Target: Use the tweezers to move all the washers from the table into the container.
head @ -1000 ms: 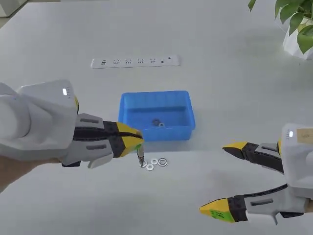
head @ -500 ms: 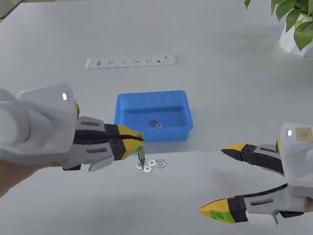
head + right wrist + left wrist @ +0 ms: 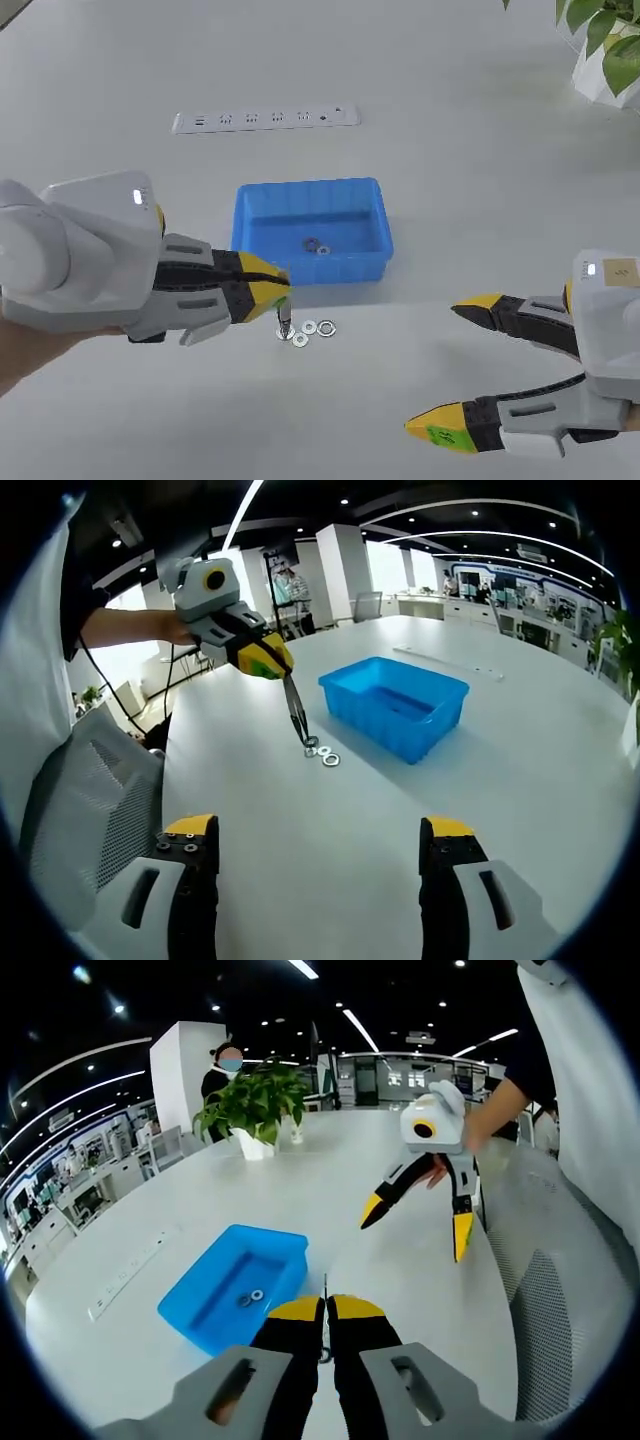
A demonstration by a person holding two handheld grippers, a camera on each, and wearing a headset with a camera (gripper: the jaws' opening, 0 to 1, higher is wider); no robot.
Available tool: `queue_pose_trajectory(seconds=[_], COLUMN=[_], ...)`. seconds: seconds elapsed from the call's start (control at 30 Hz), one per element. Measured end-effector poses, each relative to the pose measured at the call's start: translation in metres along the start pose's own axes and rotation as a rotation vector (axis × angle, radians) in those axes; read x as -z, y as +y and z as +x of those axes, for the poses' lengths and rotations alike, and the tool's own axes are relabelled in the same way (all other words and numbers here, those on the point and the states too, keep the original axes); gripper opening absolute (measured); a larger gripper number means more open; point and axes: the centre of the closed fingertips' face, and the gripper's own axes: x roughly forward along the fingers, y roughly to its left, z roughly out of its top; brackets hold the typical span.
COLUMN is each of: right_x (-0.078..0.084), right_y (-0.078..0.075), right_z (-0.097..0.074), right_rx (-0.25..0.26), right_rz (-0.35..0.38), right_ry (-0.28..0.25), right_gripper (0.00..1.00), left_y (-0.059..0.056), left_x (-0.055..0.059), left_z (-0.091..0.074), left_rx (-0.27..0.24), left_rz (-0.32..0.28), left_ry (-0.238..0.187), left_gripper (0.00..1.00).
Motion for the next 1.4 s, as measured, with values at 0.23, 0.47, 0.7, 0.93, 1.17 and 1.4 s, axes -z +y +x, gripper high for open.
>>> queue_pose_trajectory(seconds=[0.23, 0.47, 0.7, 0.93, 1.17, 1.4], right_x=[0.002, 0.004, 0.009, -0.008, -0.036, -0.045], right_y=[0.002, 0.003, 0.006, 0.009, 0.017, 0.025], right_z=[0.001, 0.003, 0.006, 0.02, 0.054, 0.085], right_rx=[-0.011, -0.012, -0.024, -0.053, -0.137, -0.205], right_rz=[0.003, 0.021, 0.03, -0.009, -0.088, -0.164], right_ry=[0.004, -0.001, 0.003, -0.019, -0.037, -0.007], right_gripper=[0.83, 0.82, 0.82, 0.8, 0.73, 0.6], left_y=[-0.002, 0.003, 0.004, 0.004, 0.005, 0.004], left_x=[-0.001, 0.004, 0.004, 0.004, 0.004, 0.005], left_z=[0.0, -0.004, -0.003, -0.003, 0.0, 0.001], left_rx=[0.009, 0.017, 0.03, 0.042, 0.049, 0.058], left_rz=[-0.02, -0.067, -0.078, -0.087, -0.082, -0.08], left_ry=[-0.01, -0.004, -0.001, 0.003, 0.007, 0.009], left_gripper=[0.05, 0.05, 0.05, 0.05, 0.05, 0.05])
